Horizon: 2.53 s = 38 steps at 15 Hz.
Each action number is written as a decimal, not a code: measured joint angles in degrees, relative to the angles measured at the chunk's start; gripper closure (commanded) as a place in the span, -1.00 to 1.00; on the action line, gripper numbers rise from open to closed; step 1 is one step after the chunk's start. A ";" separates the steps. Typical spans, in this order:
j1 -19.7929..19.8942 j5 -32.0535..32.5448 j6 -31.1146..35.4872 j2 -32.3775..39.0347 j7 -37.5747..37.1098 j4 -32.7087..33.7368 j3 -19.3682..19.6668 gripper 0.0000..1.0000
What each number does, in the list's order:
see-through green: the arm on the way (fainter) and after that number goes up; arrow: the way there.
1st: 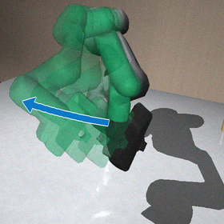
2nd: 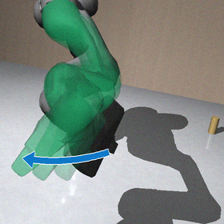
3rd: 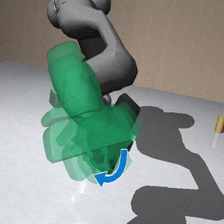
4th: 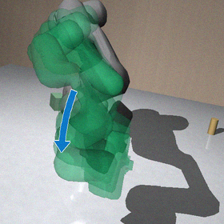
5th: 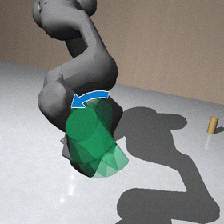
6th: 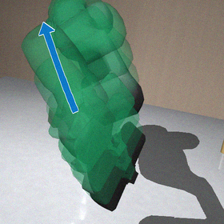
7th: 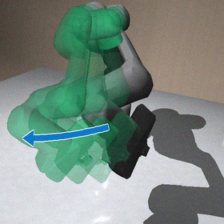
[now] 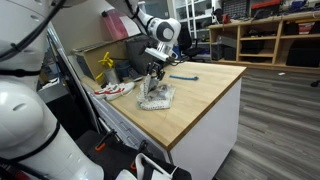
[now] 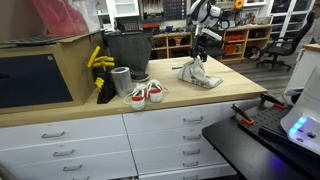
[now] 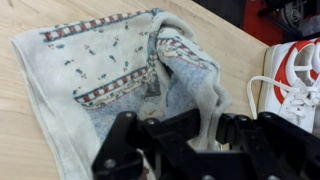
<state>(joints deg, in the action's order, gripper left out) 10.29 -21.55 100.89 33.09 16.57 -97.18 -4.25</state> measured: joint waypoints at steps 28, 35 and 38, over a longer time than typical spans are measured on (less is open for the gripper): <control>-0.32 4.83 -4.92 1.33 4.89 10.87 1.30 1.00; 3.46 5.45 -5.69 3.84 10.50 7.90 2.76 0.03; 5.35 5.50 -6.25 4.66 12.55 6.48 3.08 -0.41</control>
<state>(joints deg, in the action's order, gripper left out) 15.64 -16.06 94.64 37.74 29.12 -90.70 -1.18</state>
